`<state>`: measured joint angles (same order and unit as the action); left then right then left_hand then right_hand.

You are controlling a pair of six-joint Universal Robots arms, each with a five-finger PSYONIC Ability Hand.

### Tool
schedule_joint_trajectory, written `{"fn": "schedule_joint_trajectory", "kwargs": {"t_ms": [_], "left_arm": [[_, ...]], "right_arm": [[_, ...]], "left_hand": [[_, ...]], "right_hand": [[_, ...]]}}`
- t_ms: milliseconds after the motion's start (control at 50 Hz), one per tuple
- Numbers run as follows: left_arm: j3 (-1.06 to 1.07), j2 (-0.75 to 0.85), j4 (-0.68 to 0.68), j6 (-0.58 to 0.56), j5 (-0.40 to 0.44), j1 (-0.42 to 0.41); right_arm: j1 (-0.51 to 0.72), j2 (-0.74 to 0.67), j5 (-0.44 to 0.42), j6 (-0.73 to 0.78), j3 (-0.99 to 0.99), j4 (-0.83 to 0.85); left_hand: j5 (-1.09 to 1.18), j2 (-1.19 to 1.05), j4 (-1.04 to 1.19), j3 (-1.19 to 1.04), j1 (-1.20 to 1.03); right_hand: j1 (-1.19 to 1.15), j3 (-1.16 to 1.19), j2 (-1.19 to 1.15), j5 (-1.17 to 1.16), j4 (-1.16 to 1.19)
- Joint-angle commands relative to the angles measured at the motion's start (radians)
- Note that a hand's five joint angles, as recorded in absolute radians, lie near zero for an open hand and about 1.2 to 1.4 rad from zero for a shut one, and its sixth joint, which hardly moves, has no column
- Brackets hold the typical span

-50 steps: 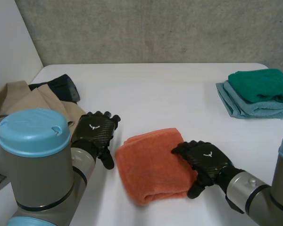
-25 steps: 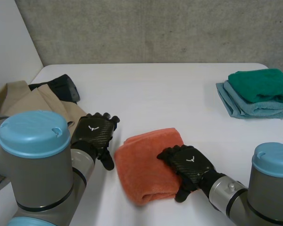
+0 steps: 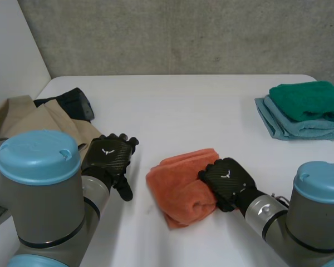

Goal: Fold the laundry.

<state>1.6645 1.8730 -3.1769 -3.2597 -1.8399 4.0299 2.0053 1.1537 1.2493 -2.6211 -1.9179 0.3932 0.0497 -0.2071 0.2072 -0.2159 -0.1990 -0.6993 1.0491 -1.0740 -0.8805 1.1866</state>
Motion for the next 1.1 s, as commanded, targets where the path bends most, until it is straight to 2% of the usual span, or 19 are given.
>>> {"fn": "schedule_joint_trajectory", "kwargs": {"t_ms": [20, 200, 340, 440, 460, 600, 860, 1060, 1080, 1100], "left_arm": [[0.003, 0.0, 0.0, 0.0, 0.001, 0.003], [0.003, 0.0, 0.0, 0.0, 0.001, 0.014], [0.008, 0.0, 0.0, 0.0, -0.001, 0.017], [0.015, 0.0, 0.0, 0.001, -0.001, 0.029], [0.015, 0.0, 0.0, 0.001, -0.001, 0.032], [0.017, 0.0, 0.0, 0.001, 0.001, 0.038], [0.018, 0.003, -0.012, 0.0, 0.001, 0.038], [0.017, 0.011, -0.014, 0.0, 0.001, 0.038], [0.017, 0.012, -0.014, 0.0, 0.001, 0.038], [0.017, 0.012, -0.014, 0.0, 0.001, 0.038]], "right_arm": [[-0.013, 0.006, 0.006, 0.102, 0.092, -0.002], [-0.039, 0.001, -0.017, 0.219, 0.335, -0.007], [-0.221, -0.078, -0.099, 0.214, 0.62, -0.011], [-0.33, -0.161, -0.103, 0.142, 0.819, -0.011], [-0.382, -0.195, -0.102, 0.098, 0.885, -0.01], [-0.525, -0.365, -0.105, -0.051, 1.052, -0.013], [-0.645, -0.643, -0.149, -0.062, 1.122, -0.031], [-0.662, -0.631, -0.162, -0.068, 1.123, -0.091], [-0.662, -0.625, -0.162, -0.068, 1.123, -0.092], [-0.66, -0.612, -0.162, -0.068, 1.122, -0.094]], "left_hand": [[-0.037, 0.02, -0.02, 0.029, 0.012], [-0.037, 0.02, -0.02, 0.029, 0.012], [-0.037, 0.02, -0.02, 0.029, 0.012], [-0.037, 0.02, -0.02, 0.029, 0.012], [-0.037, 0.02, -0.02, 0.029, 0.012], [-0.037, 0.02, -0.02, 0.029, 0.012], [-0.037, 0.02, -0.02, 0.029, 0.012], [-0.034, 0.017, -0.017, 0.026, 0.009], [-0.034, 0.017, -0.017, 0.026, 0.009], [-0.034, 0.017, -0.017, 0.026, 0.009]], "right_hand": [[-0.697, 0.347, -0.322, -0.341, 0.21], [-0.697, 0.347, -0.322, -0.341, 0.21], [-0.697, 0.347, -0.322, -0.341, 0.21], [-0.697, 0.347, -0.322, -0.341, 0.21], [-0.697, 0.347, -0.322, -0.341, 0.21], [-0.697, 0.347, -0.322, -0.341, 0.21], [-0.697, 0.347, -0.322, -0.341, 0.21], [-0.625, 0.275, -0.25, -0.269, 0.137], [-0.596, 0.246, -0.221, -0.24, 0.108], [-0.305, -0.045, 0.07, 0.051, -0.183]]}}
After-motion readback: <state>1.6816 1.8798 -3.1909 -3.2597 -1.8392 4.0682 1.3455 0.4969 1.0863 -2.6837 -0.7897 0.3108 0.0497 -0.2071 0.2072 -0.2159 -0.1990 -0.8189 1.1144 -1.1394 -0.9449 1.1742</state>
